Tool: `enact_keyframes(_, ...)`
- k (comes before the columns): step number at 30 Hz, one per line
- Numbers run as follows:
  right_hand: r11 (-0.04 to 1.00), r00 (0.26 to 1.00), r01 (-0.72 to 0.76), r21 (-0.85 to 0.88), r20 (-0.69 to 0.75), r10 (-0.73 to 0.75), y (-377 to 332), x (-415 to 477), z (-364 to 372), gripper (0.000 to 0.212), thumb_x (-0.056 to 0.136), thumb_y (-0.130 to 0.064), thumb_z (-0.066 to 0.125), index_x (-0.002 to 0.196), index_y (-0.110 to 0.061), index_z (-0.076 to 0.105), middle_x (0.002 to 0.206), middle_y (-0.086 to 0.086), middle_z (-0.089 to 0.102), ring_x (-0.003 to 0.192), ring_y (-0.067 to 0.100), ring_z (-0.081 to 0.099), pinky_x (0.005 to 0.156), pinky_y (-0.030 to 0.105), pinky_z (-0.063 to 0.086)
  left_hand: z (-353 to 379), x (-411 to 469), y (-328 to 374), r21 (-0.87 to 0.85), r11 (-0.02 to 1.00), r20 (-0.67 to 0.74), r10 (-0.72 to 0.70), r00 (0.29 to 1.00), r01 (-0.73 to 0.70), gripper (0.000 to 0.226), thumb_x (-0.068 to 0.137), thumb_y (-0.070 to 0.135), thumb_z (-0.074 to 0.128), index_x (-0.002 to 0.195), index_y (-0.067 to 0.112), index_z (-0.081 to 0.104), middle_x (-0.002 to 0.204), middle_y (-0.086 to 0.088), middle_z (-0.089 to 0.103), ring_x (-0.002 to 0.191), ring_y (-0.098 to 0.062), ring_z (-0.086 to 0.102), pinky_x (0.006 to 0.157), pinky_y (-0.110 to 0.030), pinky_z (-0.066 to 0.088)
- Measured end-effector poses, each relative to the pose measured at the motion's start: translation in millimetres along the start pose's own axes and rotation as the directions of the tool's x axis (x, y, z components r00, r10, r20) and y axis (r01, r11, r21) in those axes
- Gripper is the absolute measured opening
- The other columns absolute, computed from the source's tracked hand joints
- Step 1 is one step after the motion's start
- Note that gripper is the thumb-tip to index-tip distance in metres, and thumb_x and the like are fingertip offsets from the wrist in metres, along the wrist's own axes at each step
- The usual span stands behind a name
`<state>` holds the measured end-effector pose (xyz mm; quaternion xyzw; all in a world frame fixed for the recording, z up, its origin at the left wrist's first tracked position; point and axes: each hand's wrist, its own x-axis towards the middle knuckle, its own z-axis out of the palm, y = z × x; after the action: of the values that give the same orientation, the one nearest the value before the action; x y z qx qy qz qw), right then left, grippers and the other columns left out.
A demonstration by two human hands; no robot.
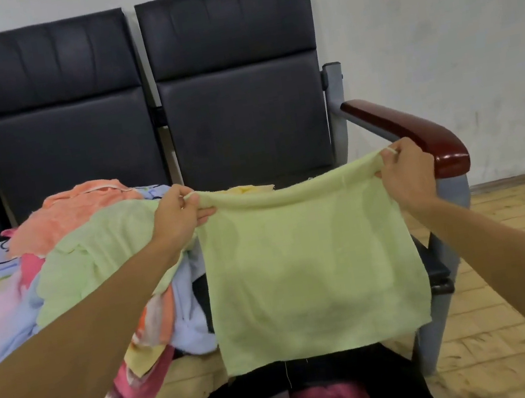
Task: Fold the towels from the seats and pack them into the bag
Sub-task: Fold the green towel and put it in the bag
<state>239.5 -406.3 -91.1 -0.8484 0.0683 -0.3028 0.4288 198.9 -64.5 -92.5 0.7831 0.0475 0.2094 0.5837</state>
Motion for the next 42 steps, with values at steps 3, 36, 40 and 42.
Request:
enact_keyframes(3, 0.994, 0.999, -0.039, 0.103, -0.004, 0.039, 2.5, 19.3, 21.4, 0.021, 0.101, -0.017, 0.045, 0.108, -0.004, 0.059, 0.1, 0.007, 0.059, 0.091, 0.023, 0.056, 0.082, 0.037, 0.047, 12.3, 22.9, -4.0, -0.028, 1.0, -0.024, 0.013, 1.0, -0.014, 0.017, 0.103, 0.011, 0.041, 0.088, 0.015, 0.048, 0.106, -0.016, 0.061, 0.095, -0.022, 0.069, 0.089, -0.034, 0.055)
enact_keyframes(36, 0.942, 0.88, 0.142, -0.303, 0.475, 0.02, 61.7, -54.7, -20.1, 0.014, 0.092, -0.018, 0.064, 0.098, -0.006, 0.067, 0.091, 0.003, 0.064, 0.084, 0.014, 0.056, 0.066, 0.015, 0.038, 0.2, -38.2, -79.4, 0.592, 0.802, 0.109, -0.174, 0.979, 0.077, 0.026, 0.088, 0.011, 0.064, 0.113, 0.004, 0.064, 0.122, -0.017, 0.057, 0.107, -0.03, 0.056, 0.083, -0.029, 0.041)
enact_keyframes(40, 0.889, 0.832, 0.007, -0.458, 0.496, 0.249, 64.2, -49.9, -4.1, 0.029, 0.088, -0.026, 0.069, 0.073, -0.004, 0.059, 0.068, 0.005, 0.057, 0.061, 0.013, 0.051, 0.049, 0.021, 0.035, 18.5, -37.4, -72.8, 0.75, 0.646, 0.121, -0.342, 0.932, 0.14, 0.025, 0.093, 0.026, 0.061, 0.099, 0.002, 0.06, 0.114, -0.016, 0.051, 0.105, -0.029, 0.051, 0.085, -0.03, 0.037)
enact_keyframes(42, 0.862, 0.808, -0.038, -0.505, 0.492, 0.324, 63.1, -48.7, 0.1, 0.034, 0.088, -0.029, 0.069, 0.067, -0.01, 0.05, 0.066, 0.002, 0.052, 0.059, 0.011, 0.048, 0.046, 0.021, 0.032, 28.3, -36.1, -65.7, 0.758, 0.631, 0.12, -0.388, 0.914, 0.168, 0.021, 0.092, 0.024, 0.061, 0.085, 0.007, 0.052, 0.106, -0.011, 0.039, 0.096, -0.022, 0.043, 0.08, -0.027, 0.034)
